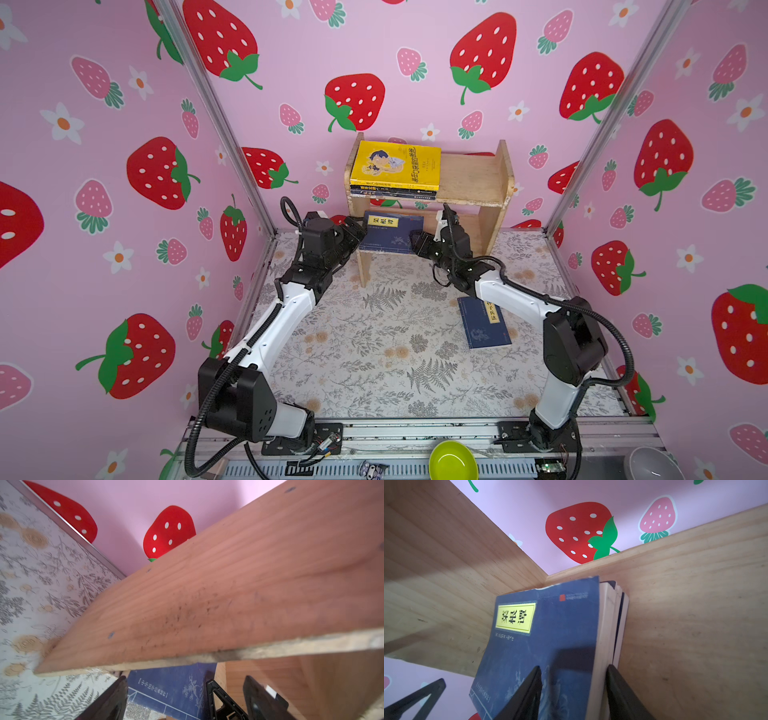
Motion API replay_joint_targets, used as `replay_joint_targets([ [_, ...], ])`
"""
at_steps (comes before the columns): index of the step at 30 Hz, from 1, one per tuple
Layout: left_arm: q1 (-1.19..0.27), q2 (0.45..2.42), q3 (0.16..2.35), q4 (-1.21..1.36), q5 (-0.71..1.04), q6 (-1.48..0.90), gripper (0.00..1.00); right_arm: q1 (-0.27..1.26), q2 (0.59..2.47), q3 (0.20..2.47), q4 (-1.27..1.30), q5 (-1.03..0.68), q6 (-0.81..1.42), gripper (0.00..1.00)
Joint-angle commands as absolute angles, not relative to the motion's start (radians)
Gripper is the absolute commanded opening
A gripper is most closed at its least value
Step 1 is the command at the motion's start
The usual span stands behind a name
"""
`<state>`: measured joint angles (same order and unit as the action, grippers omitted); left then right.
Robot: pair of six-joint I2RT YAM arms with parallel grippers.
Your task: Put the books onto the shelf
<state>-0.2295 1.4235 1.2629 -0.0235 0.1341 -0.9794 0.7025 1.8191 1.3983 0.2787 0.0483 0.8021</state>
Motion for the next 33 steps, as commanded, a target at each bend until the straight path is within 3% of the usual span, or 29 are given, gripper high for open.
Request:
replay_joint_targets([
  [1,-0.197,1.414,1.299,-0.129,0.264,-0.735,0.88,0.714,1.848,1.404,0.232,0.046,0.787,0.53],
  [8,-0.166,1.333,1.156,-0.063,0.458,-0.409,0.85,0.715,1.833,1.399,0.236,0.023,0.762,0.58],
  [14,-0.166,1.342,1.154,-0.176,0.44,-0.225,0.86,0.712,1.812,1.403,0.26,-0.025,0.673,0.7],
  [18,-0.166,1.375,1.167,-0.187,0.37,-0.198,0.85,0.705,1.788,1.396,0.264,-0.028,0.615,0.78],
  [33,-0.17,1.462,1.176,-0.097,0.235,-0.198,0.79,0.686,1.796,1.409,0.27,-0.075,0.617,0.78],
])
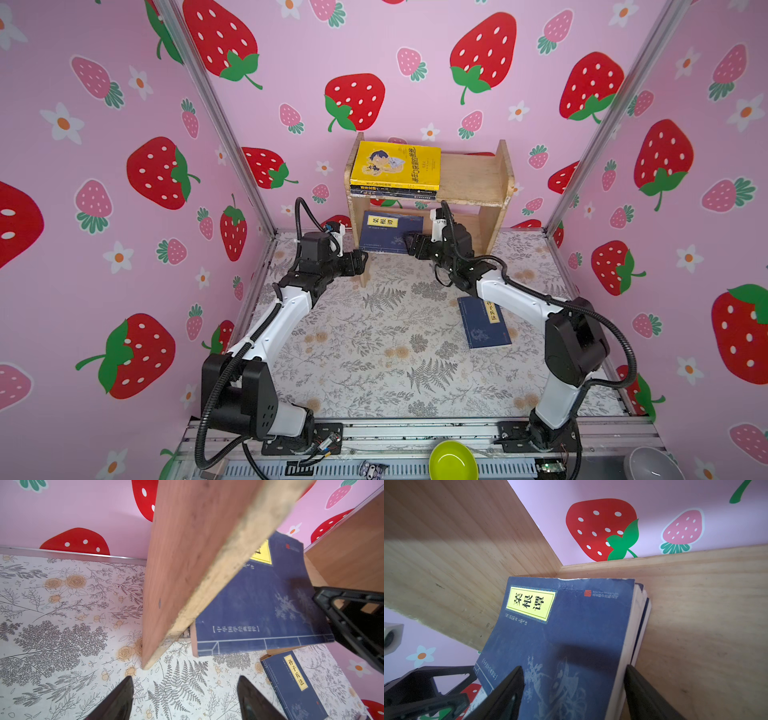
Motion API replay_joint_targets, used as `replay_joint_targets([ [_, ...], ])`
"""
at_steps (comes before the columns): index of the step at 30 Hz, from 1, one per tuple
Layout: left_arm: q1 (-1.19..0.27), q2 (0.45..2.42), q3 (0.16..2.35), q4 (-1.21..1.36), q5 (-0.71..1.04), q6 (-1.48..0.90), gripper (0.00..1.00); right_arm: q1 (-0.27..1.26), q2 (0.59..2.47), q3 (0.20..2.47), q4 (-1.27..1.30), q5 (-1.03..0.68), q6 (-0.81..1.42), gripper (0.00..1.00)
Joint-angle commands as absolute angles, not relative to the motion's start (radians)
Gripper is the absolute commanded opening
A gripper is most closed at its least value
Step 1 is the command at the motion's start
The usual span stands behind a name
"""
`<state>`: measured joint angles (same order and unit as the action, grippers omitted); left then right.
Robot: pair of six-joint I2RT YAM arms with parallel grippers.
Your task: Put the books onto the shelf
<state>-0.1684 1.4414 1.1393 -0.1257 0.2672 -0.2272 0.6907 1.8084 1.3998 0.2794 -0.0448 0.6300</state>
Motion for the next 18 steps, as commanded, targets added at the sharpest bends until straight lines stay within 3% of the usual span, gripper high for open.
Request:
replay_joint_targets([
  [1,-0.17,1.469,1.182,-0.096,0.234,-0.198,0.78,0.684,1.797,1.41,0.27,-0.077,0.615,0.78],
  [18,-0.17,1.487,1.159,0.021,0.152,-0.286,0.69,0.681,1.846,1.477,0.288,-0.147,0.606,0.77],
])
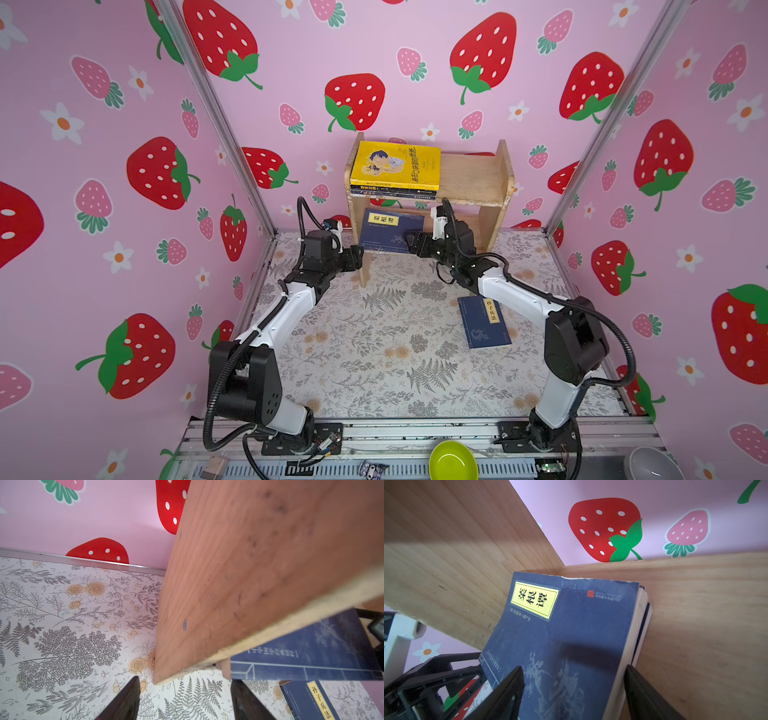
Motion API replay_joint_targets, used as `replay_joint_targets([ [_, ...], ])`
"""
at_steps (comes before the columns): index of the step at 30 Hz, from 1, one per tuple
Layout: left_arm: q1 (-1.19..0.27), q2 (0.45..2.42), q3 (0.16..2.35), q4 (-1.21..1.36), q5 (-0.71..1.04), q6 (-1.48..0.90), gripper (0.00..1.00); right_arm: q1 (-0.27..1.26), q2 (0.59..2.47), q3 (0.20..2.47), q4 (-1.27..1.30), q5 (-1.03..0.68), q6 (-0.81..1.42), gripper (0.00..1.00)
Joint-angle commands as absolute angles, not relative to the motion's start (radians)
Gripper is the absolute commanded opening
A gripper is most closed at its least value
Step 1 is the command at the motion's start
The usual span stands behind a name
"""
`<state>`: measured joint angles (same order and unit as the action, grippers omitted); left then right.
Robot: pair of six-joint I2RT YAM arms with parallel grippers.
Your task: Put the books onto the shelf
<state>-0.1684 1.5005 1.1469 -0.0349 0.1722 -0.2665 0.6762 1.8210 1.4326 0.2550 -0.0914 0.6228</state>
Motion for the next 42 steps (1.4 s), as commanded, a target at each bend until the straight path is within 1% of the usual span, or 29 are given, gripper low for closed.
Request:
replay_joint_targets([
  [1,-0.17,1.491,1.164,0.017,0.153,-0.285,0.69,0.681,1.847,1.481,0.29,-0.152,0.603,0.77],
  [5,-0.17,1.503,1.177,0.001,0.158,-0.289,0.68,0.681,1.859,1.507,0.282,-0.154,0.58,0.78],
  [12,-0.17,1.46,1.133,0.005,0.152,-0.303,0.68,0.68,1.837,1.511,0.266,-0.186,0.535,0.81],
  [15,-0.17,1.436,1.116,0.003,0.151,-0.306,0.68,0.679,1.796,1.484,0.269,-0.214,0.46,0.9],
  [18,-0.17,1.424,1.109,-0.004,0.15,-0.308,0.68,0.678,1.742,1.431,0.27,-0.201,0.384,0.96],
  [23,-0.17,1.417,1.096,-0.003,0.156,-0.313,0.68,0.676,1.674,1.349,0.27,-0.218,0.302,0.96],
  [28,-0.171,1.427,1.102,0.006,0.183,-0.327,0.68,0.673,1.647,1.289,0.267,-0.18,0.282,0.96],
  [33,-0.173,1.451,1.123,0.009,0.191,-0.337,0.68,0.672,1.621,1.241,0.278,-0.247,0.225,0.96],
  [39,-0.175,1.459,1.13,0.012,0.188,-0.346,0.68,0.672,1.612,1.197,0.276,-0.241,0.174,0.93],
  [42,-0.175,1.462,1.13,0.014,0.189,-0.352,0.68,0.672,1.632,1.209,0.282,-0.23,0.168,0.89],
])
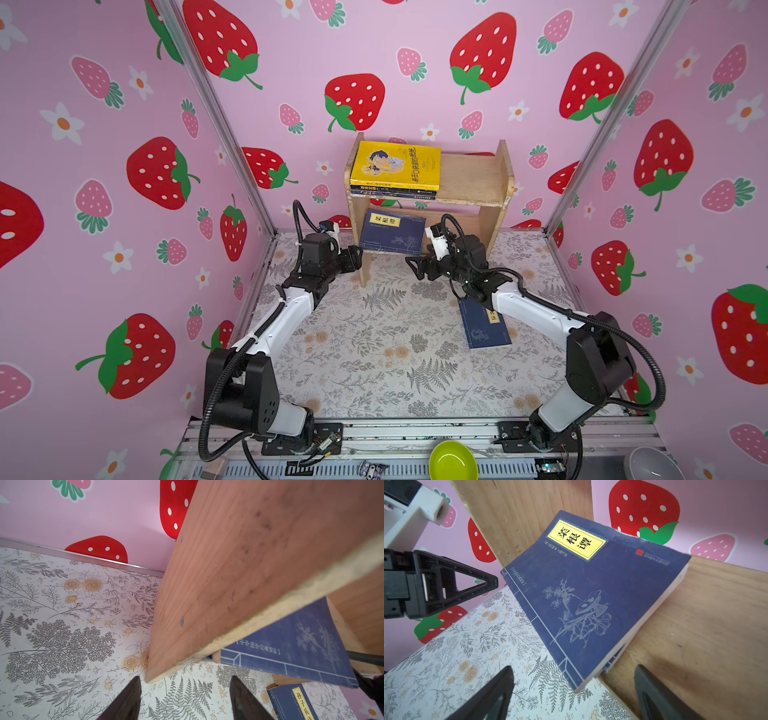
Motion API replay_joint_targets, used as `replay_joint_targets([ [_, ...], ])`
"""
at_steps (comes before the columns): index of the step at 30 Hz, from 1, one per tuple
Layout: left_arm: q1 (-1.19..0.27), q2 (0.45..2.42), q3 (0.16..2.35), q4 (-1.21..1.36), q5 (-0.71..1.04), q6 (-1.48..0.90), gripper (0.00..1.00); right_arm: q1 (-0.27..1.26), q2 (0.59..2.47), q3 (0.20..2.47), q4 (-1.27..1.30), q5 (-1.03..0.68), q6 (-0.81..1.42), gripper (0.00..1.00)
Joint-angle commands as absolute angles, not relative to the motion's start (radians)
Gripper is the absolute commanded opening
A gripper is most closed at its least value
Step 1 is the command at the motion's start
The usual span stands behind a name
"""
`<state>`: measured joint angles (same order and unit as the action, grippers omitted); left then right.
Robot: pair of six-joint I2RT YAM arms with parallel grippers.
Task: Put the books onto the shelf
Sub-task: 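Open the right gripper and pull it back out of the compartment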
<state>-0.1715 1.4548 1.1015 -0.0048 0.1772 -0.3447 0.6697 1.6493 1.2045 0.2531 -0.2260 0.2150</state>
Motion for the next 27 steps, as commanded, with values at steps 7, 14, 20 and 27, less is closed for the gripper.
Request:
replay_joint_targets([
  [7,-0.175,1.456,1.127,0.01,0.177,-0.349,0.68,0.675,1.686,1.24,0.318,-0.214,0.187,0.77],
  [14,-0.176,1.45,1.126,0.005,0.163,-0.343,0.68,0.694,1.716,1.27,0.292,-0.206,0.128,0.71],
  [20,-0.176,1.454,1.126,0.009,0.159,-0.347,0.68,0.705,1.708,1.266,0.271,-0.111,0.084,0.65],
  [27,-0.176,1.456,1.127,0.015,0.153,-0.353,0.68,0.705,1.713,1.261,0.316,-0.08,0.104,0.54],
])
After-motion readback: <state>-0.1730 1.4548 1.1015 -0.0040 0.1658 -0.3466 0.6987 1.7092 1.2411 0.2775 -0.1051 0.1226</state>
